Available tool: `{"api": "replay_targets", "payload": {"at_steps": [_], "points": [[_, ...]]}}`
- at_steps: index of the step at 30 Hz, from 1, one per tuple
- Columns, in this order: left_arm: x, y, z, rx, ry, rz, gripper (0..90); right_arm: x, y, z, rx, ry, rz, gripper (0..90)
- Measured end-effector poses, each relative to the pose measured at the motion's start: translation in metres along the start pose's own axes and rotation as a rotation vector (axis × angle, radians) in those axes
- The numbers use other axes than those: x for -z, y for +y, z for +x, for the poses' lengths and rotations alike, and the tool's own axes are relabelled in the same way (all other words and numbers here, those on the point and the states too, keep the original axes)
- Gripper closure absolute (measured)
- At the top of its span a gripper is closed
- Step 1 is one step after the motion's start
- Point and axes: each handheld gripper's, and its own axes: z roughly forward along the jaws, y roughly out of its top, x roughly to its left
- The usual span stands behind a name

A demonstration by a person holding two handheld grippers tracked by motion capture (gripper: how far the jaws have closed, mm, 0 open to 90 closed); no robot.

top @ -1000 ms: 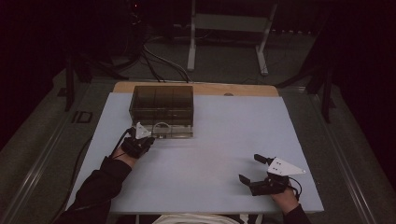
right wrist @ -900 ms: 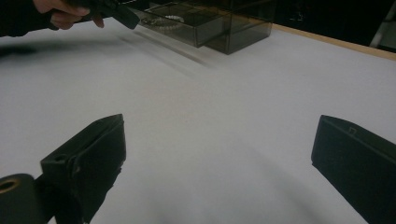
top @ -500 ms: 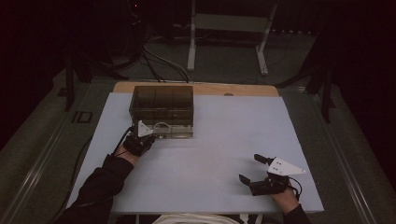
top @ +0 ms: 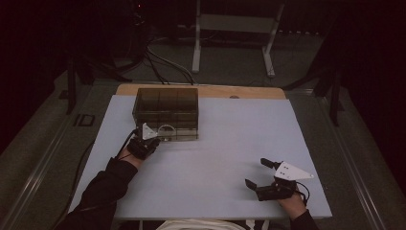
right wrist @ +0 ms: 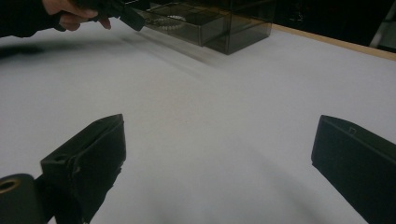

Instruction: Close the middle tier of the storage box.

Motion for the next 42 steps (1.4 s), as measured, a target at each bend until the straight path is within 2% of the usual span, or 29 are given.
{"api": "replay_targets", "payload": {"at_steps": [8,17,23,33,42], "points": [[-0.0011,-0.0002,0.0031,0.012,0.007,0.002,90.0,-0.0001,0.0,0.0,0.001,0.0,0.0,2.8],[-0.0015,0.0009,0.0041,0.008,0.018,0.005,90.0,0.0,0.0,0.0001,-0.001,0.0,0.0,2.8],[-0.0014,0.0017,0.0063,0.022,0.01,-0.002,90.0,0.0001,0.0,0.0001,-0.001,0.0,0.0,2.8],[-0.0032,0.0046,0.0068,0.024,0.0,-0.001,90.0,0.0001,0.0,0.0001,0.0,0.0,0.0,2.8],[-0.0052,0.0082,0.0073,0.017,0.008,0.0,90.0,0.0003,0.0,0.0,-0.001,-0.001,0.0,2.8]]}}
